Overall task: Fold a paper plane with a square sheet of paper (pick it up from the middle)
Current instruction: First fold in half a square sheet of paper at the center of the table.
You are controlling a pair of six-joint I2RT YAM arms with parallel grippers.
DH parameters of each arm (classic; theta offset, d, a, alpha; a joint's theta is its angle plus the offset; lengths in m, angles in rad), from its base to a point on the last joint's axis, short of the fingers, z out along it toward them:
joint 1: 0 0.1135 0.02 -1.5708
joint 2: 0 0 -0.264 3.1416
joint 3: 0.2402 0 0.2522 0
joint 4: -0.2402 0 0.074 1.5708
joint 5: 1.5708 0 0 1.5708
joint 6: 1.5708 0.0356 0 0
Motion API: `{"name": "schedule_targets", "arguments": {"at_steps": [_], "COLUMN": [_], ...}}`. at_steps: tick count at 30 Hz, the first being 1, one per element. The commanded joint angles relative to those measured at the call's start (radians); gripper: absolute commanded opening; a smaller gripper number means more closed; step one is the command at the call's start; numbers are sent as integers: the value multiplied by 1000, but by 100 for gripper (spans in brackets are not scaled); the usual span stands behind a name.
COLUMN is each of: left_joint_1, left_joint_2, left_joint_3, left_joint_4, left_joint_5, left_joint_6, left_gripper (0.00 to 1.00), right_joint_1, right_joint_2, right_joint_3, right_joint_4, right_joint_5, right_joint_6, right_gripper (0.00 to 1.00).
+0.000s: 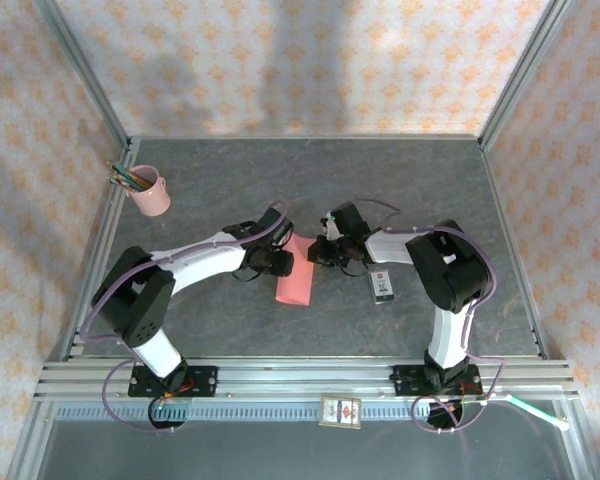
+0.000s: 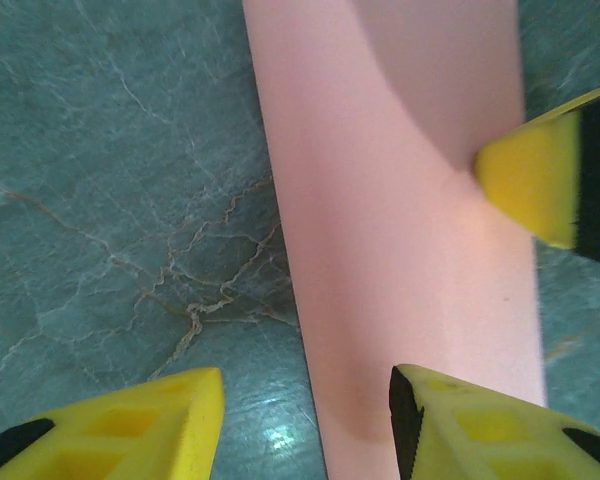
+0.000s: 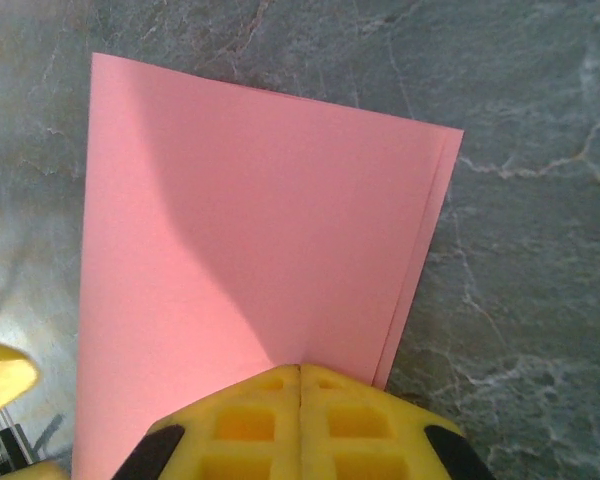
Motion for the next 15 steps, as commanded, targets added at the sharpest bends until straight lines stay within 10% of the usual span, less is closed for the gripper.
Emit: {"name": "schedule_targets", "arguments": {"at_steps": [1, 8, 15], "left_joint_1": [2, 2, 15], "left_joint_2": [-66, -84, 21], "left_joint_3": [-15, -88, -65], "left_joint_4": [17, 215, 259], "left_joint_5": [22, 286, 320], "left_joint_6": [-59, -147, -128], "left_gripper": [51, 39, 29], "right_joint_1": [-4, -3, -3], "right_joint_2": [62, 68, 71], "right_joint_3": [-20, -12, -12], "right_joint_4": [-111, -113, -113], "right_joint_5": [161, 162, 163], "right_joint_6": [-29, -30, -30], "right_gripper": [4, 4, 4]}}
